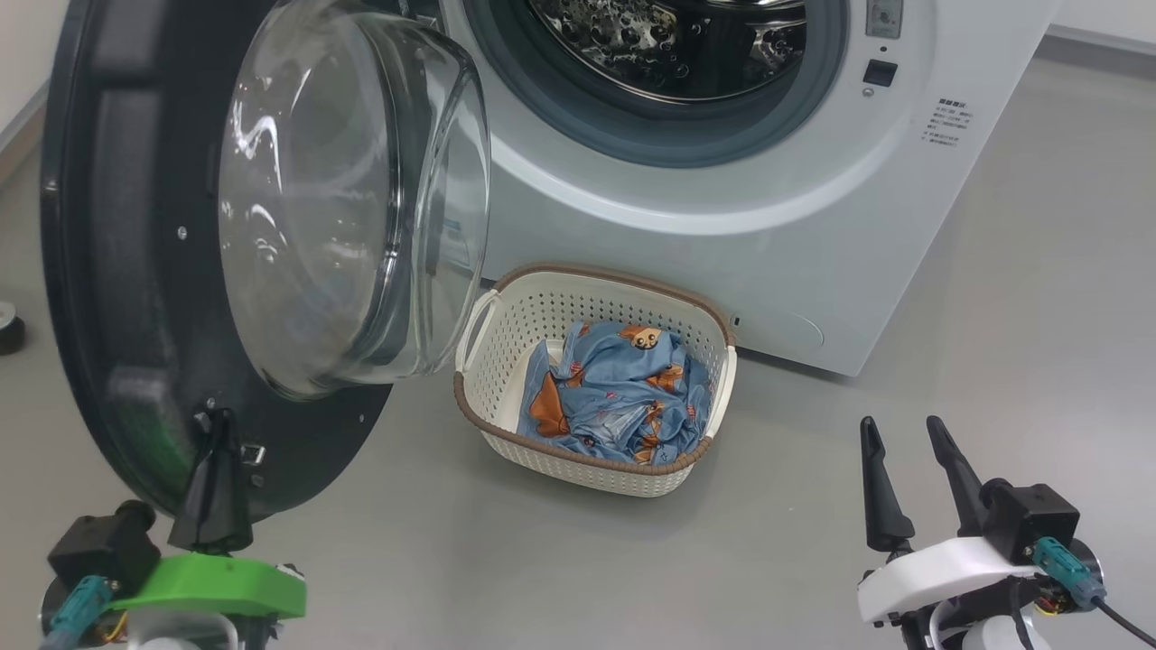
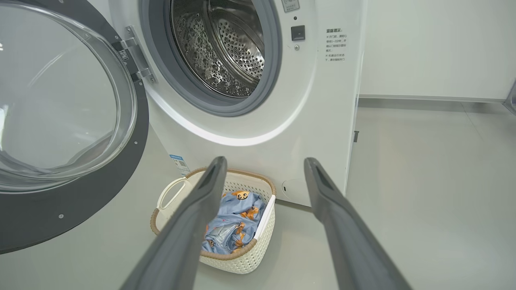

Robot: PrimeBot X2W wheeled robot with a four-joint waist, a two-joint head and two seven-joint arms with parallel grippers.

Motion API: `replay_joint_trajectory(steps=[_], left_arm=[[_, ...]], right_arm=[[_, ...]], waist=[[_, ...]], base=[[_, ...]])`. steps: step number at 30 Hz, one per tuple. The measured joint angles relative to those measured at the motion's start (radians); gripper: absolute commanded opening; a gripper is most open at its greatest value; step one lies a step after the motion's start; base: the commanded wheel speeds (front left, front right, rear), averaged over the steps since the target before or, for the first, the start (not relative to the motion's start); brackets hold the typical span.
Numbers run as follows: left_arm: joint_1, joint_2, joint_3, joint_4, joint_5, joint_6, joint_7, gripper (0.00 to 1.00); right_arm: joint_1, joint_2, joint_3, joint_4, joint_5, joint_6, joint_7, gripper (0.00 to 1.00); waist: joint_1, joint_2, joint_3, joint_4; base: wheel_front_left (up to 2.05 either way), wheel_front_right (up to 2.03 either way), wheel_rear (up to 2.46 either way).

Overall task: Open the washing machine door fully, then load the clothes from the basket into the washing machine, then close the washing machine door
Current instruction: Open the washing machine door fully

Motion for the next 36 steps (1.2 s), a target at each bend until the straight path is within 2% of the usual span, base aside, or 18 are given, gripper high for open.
replay_joint_trajectory(steps=[19, 29, 36], left_arm=[[-0.102, 0.091, 0.207, 0.124, -0.078, 0.026, 0.000, 0.00], [-0.202, 0.127, 0.287, 0.222, -0.116, 0.026, 0.000, 0.00], [-0.247, 0.137, 0.308, 0.273, -0.124, 0.023, 0.000, 0.00]], right_arm=[[-0.038, -0.002, 0.017, 0.001, -0.036, 0.004, 0.000, 1.00], [-0.064, -0.010, 0.009, -0.005, -0.043, 0.002, 0.000, 1.00], [-0.074, -0.014, 0.006, -0.004, -0.044, 0.002, 0.000, 1.00]], waist=[[0.0000, 0.0000, 0.075, -0.055], [0.0000, 0.0000, 0.123, -0.076], [0.0000, 0.0000, 0.135, -0.079]], base=[[0.00, 0.00, 0.00], [0.00, 0.00, 0.00], [0.00, 0.00, 0.00]])
